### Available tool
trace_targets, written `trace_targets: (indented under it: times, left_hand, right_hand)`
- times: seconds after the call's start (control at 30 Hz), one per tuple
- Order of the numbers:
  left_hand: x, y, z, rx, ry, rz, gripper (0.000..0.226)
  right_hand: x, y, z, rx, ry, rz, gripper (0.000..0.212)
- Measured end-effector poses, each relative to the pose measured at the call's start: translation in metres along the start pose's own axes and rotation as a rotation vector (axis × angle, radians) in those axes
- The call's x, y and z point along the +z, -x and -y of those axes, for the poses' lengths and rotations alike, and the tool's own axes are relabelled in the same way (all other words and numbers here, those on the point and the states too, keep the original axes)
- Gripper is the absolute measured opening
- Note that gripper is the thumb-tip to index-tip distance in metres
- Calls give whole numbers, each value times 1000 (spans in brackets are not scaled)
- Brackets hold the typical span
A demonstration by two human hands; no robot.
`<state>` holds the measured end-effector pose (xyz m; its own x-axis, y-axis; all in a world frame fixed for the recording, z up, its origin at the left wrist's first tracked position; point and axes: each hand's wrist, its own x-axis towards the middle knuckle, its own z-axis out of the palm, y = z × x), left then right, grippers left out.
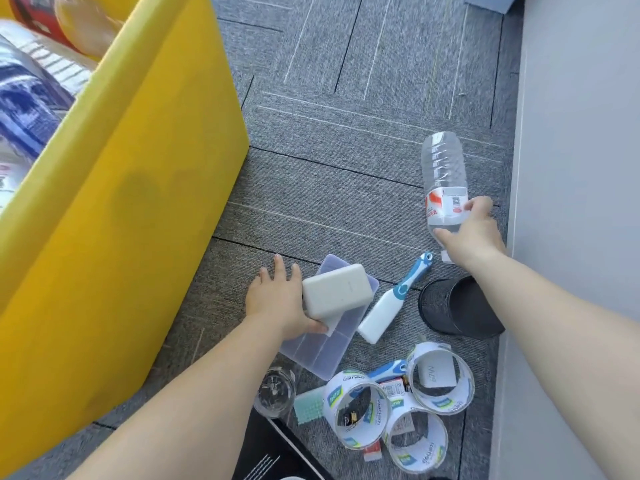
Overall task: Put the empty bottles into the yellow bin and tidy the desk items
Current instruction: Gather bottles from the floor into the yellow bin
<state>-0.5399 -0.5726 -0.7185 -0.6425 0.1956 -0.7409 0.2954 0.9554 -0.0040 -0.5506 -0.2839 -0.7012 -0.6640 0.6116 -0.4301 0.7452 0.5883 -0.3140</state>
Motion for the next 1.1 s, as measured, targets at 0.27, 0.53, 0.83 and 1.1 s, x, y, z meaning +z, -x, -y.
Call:
trace_targets:
  times: [0.27,0.53,0.83,1.1]
  left_hand:
    - [1,7,4,-10,119,38,129]
    - [-52,65,2,62,397,-197,92]
    - [-166,224,57,205,717,-740,49]
    - [-186,329,188,-87,720,-1000,39]
  right_hand:
    - [-2,25,18,-87,-208,53,57]
    - [-32,86,72,-230,-390,144,52]
    - [-114,200,205,-463,-768,192,50]
    - [-135,292,303,-685,-696,491,77]
